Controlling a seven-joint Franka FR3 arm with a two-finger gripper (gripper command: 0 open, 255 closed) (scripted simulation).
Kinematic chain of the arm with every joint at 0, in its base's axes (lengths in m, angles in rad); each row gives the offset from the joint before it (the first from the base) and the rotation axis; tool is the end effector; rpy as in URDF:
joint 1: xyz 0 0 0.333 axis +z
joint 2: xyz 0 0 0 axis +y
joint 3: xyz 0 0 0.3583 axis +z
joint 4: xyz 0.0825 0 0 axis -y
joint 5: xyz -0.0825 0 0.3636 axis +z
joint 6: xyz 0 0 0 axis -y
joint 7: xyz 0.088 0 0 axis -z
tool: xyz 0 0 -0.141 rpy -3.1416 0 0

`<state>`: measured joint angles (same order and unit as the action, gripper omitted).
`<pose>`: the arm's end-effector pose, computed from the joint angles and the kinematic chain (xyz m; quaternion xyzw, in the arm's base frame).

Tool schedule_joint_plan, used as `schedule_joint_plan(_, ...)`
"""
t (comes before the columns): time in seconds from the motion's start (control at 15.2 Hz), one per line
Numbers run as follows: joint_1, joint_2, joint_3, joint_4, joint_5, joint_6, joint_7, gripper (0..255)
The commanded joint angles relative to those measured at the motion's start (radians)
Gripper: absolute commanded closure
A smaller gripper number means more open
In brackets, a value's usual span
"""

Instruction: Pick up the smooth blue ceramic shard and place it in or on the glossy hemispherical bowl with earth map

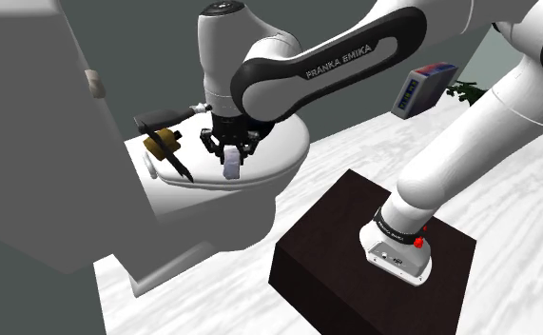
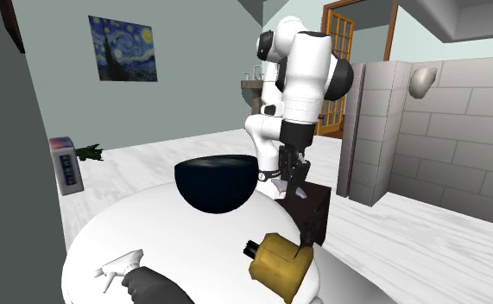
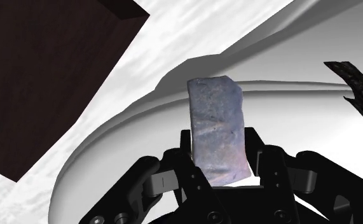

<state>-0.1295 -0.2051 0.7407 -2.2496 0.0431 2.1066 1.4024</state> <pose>0.3789 0.2827 0.4466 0.9154 -0.3994 0.0453 0.0226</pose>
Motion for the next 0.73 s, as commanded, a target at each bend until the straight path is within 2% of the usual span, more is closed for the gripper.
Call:
schedule_joint_plan(0.0,0.001,-0.012,-0.006,0.018,0.008,-0.027,-0.008,255)
schedule_joint_plan(0.66,0.005,-0.057,-0.033,0.117,0.031,-0.164,-0.039,255)
